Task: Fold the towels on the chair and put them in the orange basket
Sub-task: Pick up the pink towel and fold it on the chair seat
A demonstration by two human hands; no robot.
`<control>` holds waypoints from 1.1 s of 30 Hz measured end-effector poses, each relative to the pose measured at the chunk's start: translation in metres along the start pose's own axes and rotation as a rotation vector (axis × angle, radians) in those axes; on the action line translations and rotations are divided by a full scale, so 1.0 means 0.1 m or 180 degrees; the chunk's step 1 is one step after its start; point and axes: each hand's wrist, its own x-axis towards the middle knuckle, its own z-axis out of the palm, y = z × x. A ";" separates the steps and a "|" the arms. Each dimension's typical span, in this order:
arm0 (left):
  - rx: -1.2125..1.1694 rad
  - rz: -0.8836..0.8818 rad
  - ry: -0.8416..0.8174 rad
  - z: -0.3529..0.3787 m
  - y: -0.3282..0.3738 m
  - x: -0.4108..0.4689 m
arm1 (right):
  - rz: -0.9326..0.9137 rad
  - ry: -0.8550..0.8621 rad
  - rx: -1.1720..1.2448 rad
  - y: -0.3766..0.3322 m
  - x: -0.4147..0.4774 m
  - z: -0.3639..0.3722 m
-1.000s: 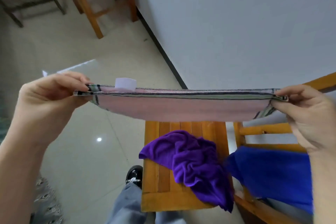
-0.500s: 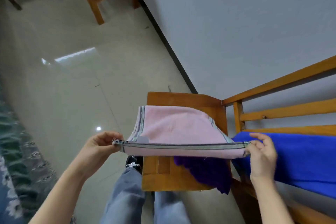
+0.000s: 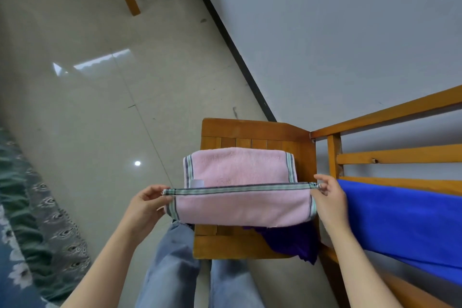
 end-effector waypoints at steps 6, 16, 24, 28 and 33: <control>0.0134 0.0452 0.0315 0.17 0.19 0.37 | -0.0334 0.0049 -0.0142 -0.24 0.42 0.15; 0.0473 0.0664 0.0963 0.40 0.12 1.12 | -0.0289 0.0027 -0.0411 -0.08 1.12 0.63; 0.1221 0.0655 0.1452 0.54 -0.13 1.45 | -0.0338 0.0055 -0.1221 0.06 1.29 0.83; 0.2946 0.0687 0.1399 0.56 -0.33 1.25 | 0.0173 -0.0275 -0.1333 0.12 1.14 0.77; 0.4664 0.1469 0.0443 0.66 -0.60 0.80 | 0.0930 -0.0681 -0.0423 0.25 0.83 0.61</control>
